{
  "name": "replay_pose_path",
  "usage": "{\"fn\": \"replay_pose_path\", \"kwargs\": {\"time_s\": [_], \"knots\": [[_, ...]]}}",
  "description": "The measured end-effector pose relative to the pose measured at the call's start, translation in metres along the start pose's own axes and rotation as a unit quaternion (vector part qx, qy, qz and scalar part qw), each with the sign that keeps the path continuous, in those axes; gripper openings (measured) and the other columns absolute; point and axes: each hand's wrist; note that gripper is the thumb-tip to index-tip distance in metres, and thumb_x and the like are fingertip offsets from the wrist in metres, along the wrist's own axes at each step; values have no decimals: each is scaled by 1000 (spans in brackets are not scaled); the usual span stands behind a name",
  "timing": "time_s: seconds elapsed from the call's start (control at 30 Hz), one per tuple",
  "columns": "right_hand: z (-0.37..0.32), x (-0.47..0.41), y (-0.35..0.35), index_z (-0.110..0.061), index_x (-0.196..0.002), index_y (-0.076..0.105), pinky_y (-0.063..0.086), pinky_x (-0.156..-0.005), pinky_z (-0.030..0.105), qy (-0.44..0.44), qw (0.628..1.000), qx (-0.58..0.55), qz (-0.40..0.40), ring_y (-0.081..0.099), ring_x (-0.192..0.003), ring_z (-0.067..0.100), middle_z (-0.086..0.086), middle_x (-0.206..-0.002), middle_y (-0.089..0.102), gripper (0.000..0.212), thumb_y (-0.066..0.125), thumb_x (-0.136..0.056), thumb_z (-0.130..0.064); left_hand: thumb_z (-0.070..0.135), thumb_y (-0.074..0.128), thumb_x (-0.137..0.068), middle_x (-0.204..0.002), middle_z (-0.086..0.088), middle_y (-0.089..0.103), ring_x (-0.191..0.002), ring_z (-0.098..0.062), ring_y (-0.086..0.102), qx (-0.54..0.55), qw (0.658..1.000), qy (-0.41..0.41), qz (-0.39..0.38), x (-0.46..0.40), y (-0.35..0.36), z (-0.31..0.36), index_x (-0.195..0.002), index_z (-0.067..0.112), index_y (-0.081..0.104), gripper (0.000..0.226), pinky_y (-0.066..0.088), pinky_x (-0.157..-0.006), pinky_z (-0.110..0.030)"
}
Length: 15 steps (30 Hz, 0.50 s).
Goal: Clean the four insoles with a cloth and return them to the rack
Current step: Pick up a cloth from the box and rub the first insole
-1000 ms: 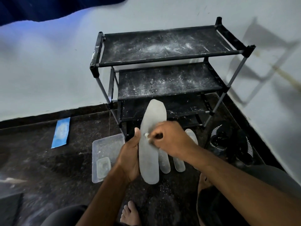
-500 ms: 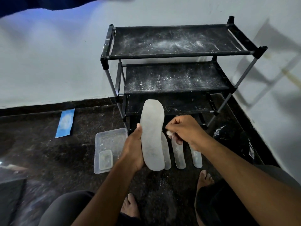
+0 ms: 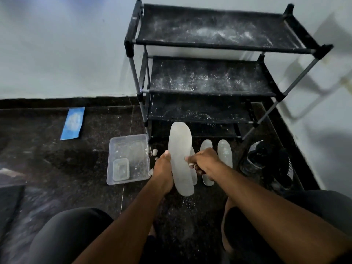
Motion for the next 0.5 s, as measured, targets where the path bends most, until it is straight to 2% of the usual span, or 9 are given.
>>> {"fn": "replay_pose_path", "kwargs": {"time_s": [0.03,0.07,0.13,0.2,0.27,0.33,0.37,0.43,0.5], "knots": [[8,-11,6,5,-80,71,40,-43,23,18,1000,-3,3,50,-37,14,12,-63,69,24,83,-77,-16,35,31,-113,-101,-11,74,-95,-27,70,-17,1000,-7,12,-5,0,-4,-115,13,66,41,62,-71,-33],[16,-24,12,5,-81,71,41,-44,24,35,999,-3,5,50,-37,16,13,-64,69,24,83,-76,-15,35,33,-112,-100,-13,74,-93,-27,70,-28,999,-15,33,-14,-2,-10,-110,12,69,43,61,-70,-31],[32,-47,26,6,-84,71,43,-46,26,63,998,3,9,53,-41,19,15,-67,70,27,84,-75,-15,37,40,-109,-102,-19,74,-91,-27,69,-28,995,-29,92,-38,-7,-25,-97,10,71,42,58,-79,-36],[48,-73,41,6,-84,71,43,-46,26,82,996,22,8,53,-44,21,16,-67,69,26,83,-75,-15,43,43,-103,-104,-18,71,-98,-34,68,-67,986,-25,150,-80,-15,-51,-87,15,67,41,56,-91,-46],[59,-102,54,3,-81,70,41,-42,24,100,994,38,6,51,-42,19,13,-63,66,21,80,-79,-16,44,41,-101,-105,-18,71,-104,-40,66,-138,976,-7,171,-100,-15,-57,-90,12,69,43,53,-96,-55],[68,-128,68,-1,-76,69,44,-41,23,108,993,49,5,54,-43,18,10,-62,67,20,79,-80,-18,37,43,-105,-109,-15,71,-107,-36,64,-187,967,17,174,-115,-14,-57,-108,9,72,41,52,-98,-50],[73,-141,76,-2,-75,70,48,-44,25,107,993,54,10,58,-45,19,9,-62,69,21,81,-78,-20,35,43,-106,-109,-13,71,-106,-34,63,-199,964,25,174,-120,-14,-56,-112,10,72,39,51,-98,-48],[82,-167,89,-2,-76,70,56,-49,30,109,992,69,13,66,-53,22,12,-67,71,24,83,-76,-23,38,43,-106,-104,-11,71,-102,-32,65,-189,969,29,159,-140,-14,-61,-109,12,72,39,53,-96,-50],[89,-187,102,-1,-81,70,48,-40,24,120,990,80,2,64,-52,22,14,-73,71,25,82,-77,-22,46,43,-103,-104,-9,72,-101,-30,66,-184,971,22,149,-159,-17,-70,-111,15,73,44,54,-96,-52]]}}
Point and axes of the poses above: each hand's wrist, its own x-axis away from the middle knuckle, its own y-axis out of the palm, z = x × y
